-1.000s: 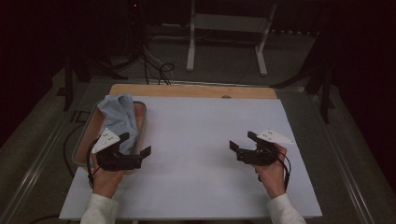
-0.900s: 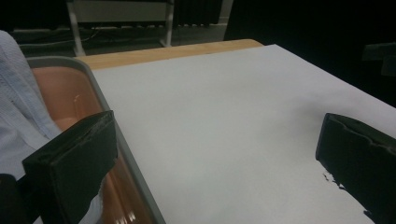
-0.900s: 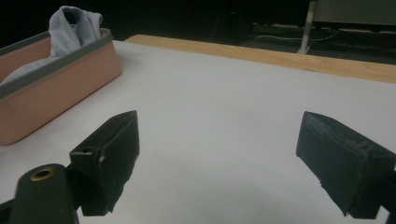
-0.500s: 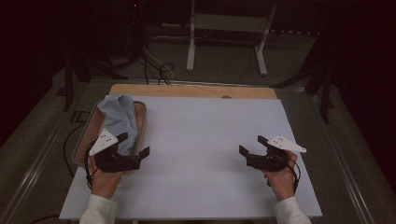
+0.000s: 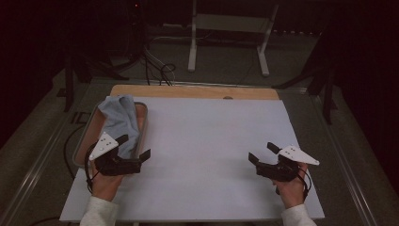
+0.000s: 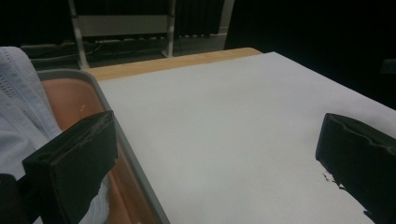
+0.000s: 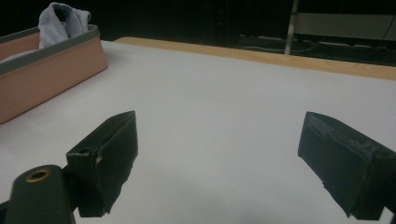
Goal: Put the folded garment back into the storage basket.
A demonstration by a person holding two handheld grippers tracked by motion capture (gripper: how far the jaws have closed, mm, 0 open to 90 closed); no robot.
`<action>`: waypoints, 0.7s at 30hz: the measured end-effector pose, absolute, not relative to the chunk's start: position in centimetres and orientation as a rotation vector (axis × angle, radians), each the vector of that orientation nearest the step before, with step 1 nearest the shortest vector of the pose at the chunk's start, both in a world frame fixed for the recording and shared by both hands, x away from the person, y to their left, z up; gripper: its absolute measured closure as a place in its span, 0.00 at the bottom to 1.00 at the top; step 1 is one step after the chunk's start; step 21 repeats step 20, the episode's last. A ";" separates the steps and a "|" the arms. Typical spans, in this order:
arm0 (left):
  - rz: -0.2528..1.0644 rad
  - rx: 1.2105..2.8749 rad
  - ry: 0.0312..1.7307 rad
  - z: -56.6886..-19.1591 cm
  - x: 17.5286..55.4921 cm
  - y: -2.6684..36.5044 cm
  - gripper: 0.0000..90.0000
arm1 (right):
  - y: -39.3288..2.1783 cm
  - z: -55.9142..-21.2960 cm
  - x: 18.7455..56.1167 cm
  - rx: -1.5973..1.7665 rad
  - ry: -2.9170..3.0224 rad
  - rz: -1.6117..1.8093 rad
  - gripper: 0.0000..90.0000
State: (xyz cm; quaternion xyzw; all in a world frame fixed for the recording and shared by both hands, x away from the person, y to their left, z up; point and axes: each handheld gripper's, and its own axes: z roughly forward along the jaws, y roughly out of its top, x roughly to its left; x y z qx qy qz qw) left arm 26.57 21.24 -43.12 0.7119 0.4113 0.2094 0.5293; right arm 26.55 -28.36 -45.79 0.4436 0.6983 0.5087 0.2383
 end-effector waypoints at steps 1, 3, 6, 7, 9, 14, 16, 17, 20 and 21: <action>0.500 1.703 0.981 -43.1 26.6 21.2 0.01 | -28.4 -45.9 26.5 1.217 1.910 1.395 0.14; 0.500 1.702 0.977 -43.1 26.6 21.2 0.01 | -28.5 -46.0 26.4 1.212 1.910 1.398 0.14; 0.501 1.698 0.977 -43.1 26.5 21.2 0.01 | -28.4 -46.1 26.3 1.202 1.908 1.398 0.14; 0.501 1.698 0.977 -43.1 26.5 21.2 0.01 | -28.4 -46.1 26.3 1.196 1.909 1.398 0.14; 0.505 1.697 0.980 -43.1 26.5 21.2 0.01 | -28.3 -46.1 26.2 1.193 1.909 1.400 0.14; 0.504 1.699 0.980 -43.2 26.6 21.1 0.01 | -28.4 -46.2 26.2 1.190 1.902 1.405 0.14; 0.502 1.700 0.980 -43.3 26.6 21.1 0.01 | -28.5 -46.3 26.2 1.188 1.902 1.406 0.14; 0.503 1.700 0.981 -43.3 26.6 21.1 0.01 | -28.5 -46.2 26.2 1.190 1.902 1.407 0.14; 0.502 1.700 0.979 -43.3 26.6 21.1 0.01 | -28.6 -46.2 26.2 1.186 1.901 1.404 0.14; 0.502 1.700 0.979 -43.3 26.6 21.1 0.01 | -28.6 -46.2 26.2 1.186 1.901 1.404 0.14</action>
